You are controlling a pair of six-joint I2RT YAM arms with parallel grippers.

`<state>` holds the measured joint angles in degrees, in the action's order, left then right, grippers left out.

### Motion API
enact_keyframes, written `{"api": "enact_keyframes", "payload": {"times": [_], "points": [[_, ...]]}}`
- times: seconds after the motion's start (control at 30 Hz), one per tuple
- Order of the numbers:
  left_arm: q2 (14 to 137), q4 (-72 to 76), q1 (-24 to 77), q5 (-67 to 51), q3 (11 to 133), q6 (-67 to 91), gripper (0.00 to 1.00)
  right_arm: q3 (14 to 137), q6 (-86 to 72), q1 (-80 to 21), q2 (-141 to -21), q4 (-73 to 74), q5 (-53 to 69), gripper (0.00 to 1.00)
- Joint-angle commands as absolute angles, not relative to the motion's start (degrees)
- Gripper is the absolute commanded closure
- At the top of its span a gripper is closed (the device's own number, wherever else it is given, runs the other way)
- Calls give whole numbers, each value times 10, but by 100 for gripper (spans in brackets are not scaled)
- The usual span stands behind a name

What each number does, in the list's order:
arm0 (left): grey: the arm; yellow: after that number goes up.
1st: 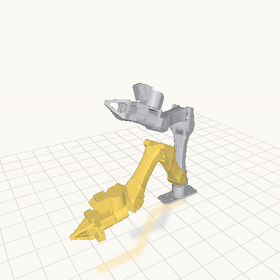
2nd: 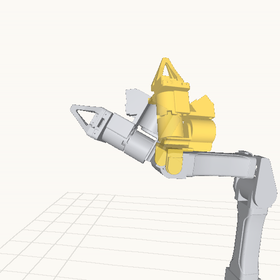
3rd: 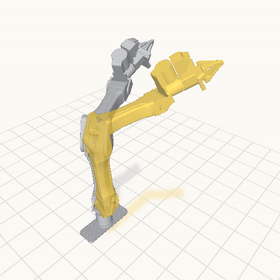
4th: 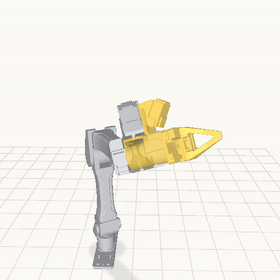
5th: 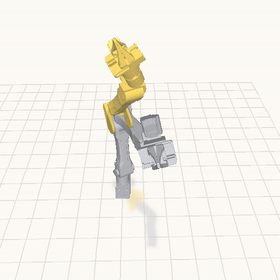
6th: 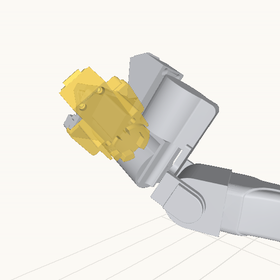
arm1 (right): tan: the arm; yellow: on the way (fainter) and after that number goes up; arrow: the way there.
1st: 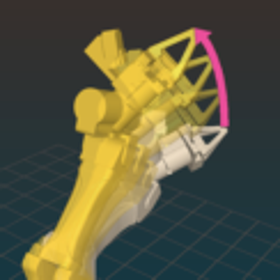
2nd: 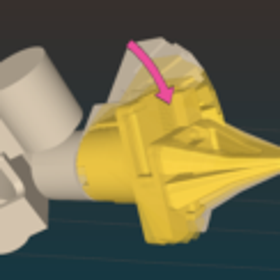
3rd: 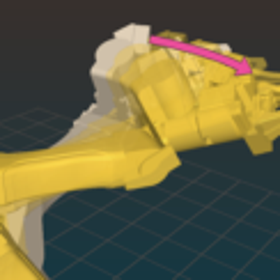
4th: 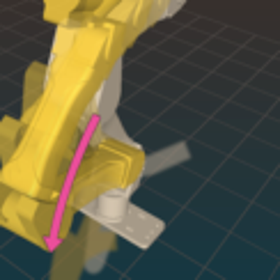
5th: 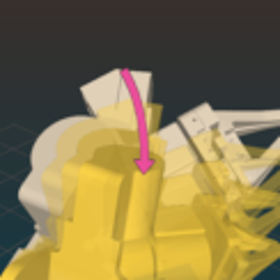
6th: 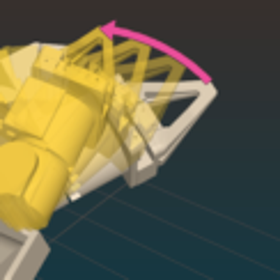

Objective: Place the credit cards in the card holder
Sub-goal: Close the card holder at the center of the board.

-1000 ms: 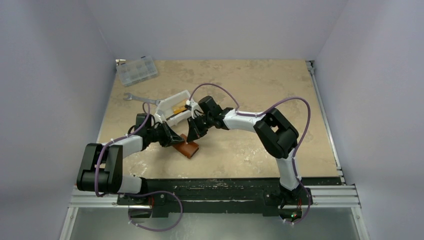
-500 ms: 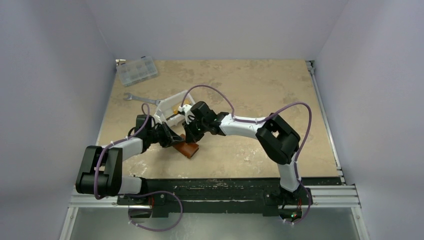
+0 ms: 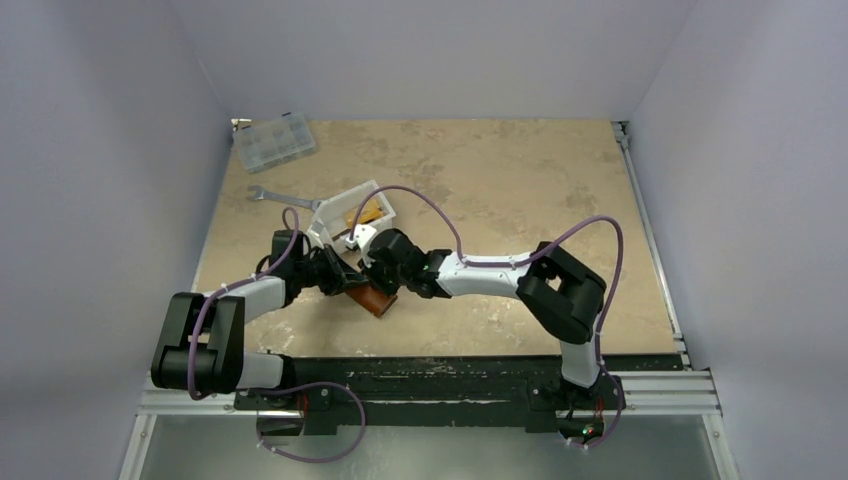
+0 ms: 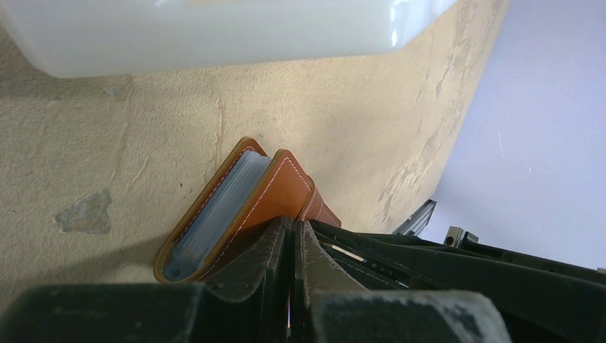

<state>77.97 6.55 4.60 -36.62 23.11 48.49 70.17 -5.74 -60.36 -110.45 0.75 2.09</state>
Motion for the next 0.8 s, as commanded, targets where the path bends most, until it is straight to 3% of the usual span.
{"api": "enact_keyframes", "payload": {"times": [0.0, 0.77], "points": [[787, 44, 52, -297, 214, 468, 100, 666, -44, -651, -1146, 78, 41, 100], [814, 50, 51, -307, 222, 452, 100, 640, -39, -740, -1232, 125, -2, 100]]}}
